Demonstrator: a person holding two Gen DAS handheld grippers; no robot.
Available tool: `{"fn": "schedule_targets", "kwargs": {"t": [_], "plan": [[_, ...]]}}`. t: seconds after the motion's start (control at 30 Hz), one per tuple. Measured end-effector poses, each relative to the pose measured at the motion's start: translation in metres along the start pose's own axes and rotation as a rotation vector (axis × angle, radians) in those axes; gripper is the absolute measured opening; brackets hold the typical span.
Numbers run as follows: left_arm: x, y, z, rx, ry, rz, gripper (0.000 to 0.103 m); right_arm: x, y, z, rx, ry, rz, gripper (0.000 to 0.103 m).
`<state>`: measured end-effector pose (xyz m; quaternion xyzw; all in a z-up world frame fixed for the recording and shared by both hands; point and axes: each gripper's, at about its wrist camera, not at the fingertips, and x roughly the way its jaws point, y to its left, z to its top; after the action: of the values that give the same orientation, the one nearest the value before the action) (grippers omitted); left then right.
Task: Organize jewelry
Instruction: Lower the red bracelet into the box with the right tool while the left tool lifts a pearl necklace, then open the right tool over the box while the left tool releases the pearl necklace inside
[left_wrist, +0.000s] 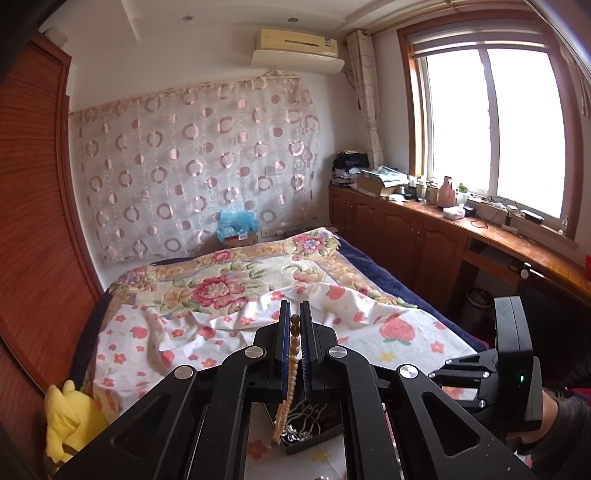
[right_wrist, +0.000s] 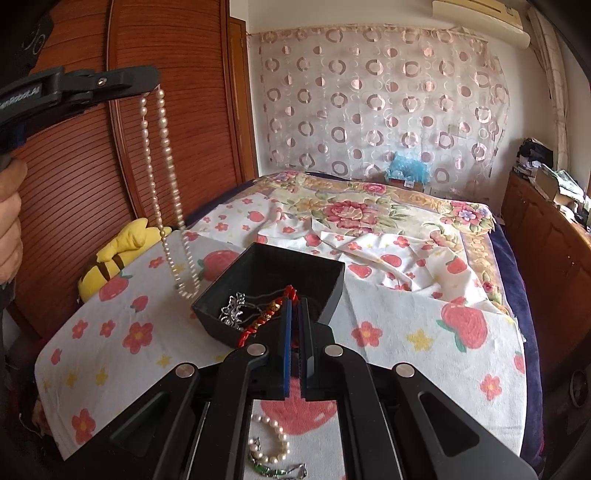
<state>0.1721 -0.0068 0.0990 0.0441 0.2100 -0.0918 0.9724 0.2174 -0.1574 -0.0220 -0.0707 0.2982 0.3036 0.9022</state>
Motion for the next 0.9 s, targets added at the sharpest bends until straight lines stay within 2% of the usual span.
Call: {"fn": "schedule_targets", "kwargs": {"t": [0.23, 0.6, 0.87, 0.9], "plan": [[0.016, 0.015, 0.011, -0.061, 0.003, 0.006, 0.004, 0.009, -0.002, 0.004, 0.002, 0.008, -0.005, 0.004], [0.070, 0.022, -0.035, -0.094, 0.119, 0.007, 0.004, 0.045, -0.008, -0.001, 0.009, 0.065, 0.005, 0.004], [0.078, 0.024, -0.049, -0.096, 0.163, -0.001, 0.005, 0.053, -0.003, -0.011, 0.006, 0.086, 0.031, 0.006], [0.078, 0.024, -0.052, -0.096, 0.169, 0.001, 0.005, 0.053, -0.003, -0.012, 0.005, 0.086, 0.030, 0.011]]}}
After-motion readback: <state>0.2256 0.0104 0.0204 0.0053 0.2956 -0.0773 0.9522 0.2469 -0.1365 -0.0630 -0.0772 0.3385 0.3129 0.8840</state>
